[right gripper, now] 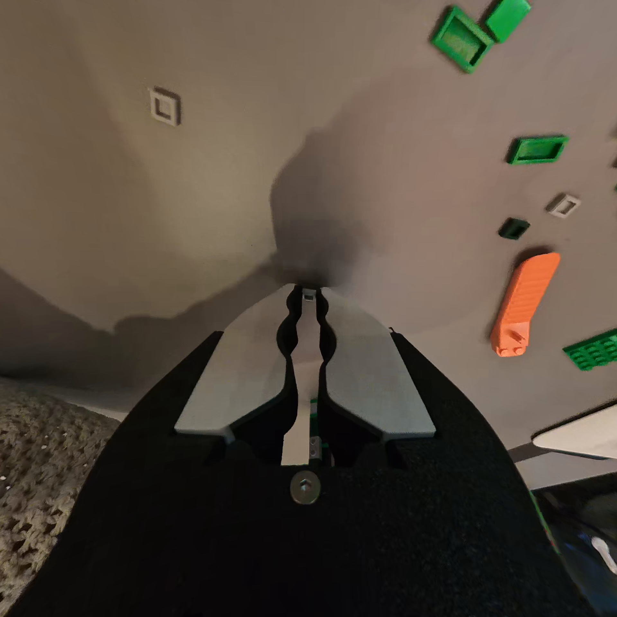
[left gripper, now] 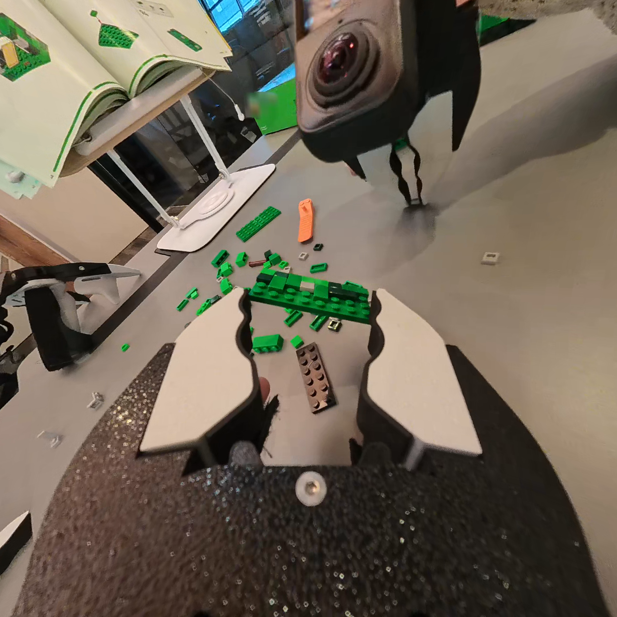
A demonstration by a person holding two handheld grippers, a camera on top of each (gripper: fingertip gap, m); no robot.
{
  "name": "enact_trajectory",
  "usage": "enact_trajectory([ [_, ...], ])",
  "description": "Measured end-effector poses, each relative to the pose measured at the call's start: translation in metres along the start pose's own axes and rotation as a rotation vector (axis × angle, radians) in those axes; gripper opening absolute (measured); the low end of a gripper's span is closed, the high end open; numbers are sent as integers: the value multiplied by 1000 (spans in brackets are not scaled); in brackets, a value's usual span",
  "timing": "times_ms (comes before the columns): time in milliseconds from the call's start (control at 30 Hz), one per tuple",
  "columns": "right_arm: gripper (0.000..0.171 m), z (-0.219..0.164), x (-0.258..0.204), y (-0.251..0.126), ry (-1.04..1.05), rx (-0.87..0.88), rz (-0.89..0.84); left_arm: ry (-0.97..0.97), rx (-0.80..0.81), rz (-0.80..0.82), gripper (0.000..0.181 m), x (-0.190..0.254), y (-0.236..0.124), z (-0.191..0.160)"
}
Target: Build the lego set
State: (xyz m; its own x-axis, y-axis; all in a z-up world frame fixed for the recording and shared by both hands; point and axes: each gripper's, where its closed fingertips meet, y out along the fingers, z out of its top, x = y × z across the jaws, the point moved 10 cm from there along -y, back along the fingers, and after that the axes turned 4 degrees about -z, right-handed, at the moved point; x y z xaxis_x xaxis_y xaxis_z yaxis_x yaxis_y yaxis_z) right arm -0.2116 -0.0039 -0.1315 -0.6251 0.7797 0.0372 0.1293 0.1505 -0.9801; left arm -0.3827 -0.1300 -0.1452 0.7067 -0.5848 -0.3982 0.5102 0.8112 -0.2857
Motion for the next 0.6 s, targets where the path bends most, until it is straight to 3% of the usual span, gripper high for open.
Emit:
enact_trajectory([
  [133, 8, 3, -3, -2, -4, 48, -27, -6, 3, 0, 68, -1, -1, 0],
  [233, 24, -2, -9, -9, 68, 141, -97, -7, -7, -11, 68, 1, 0, 0],
  [433, 24, -37, -33, -2, 193, 601, -288, -25, 26, -35, 68, 5, 1, 5],
  [600, 20, -52, -51, 19, 476, 886, -367, -18, 60, -46, 68, 15, 4, 11],
])
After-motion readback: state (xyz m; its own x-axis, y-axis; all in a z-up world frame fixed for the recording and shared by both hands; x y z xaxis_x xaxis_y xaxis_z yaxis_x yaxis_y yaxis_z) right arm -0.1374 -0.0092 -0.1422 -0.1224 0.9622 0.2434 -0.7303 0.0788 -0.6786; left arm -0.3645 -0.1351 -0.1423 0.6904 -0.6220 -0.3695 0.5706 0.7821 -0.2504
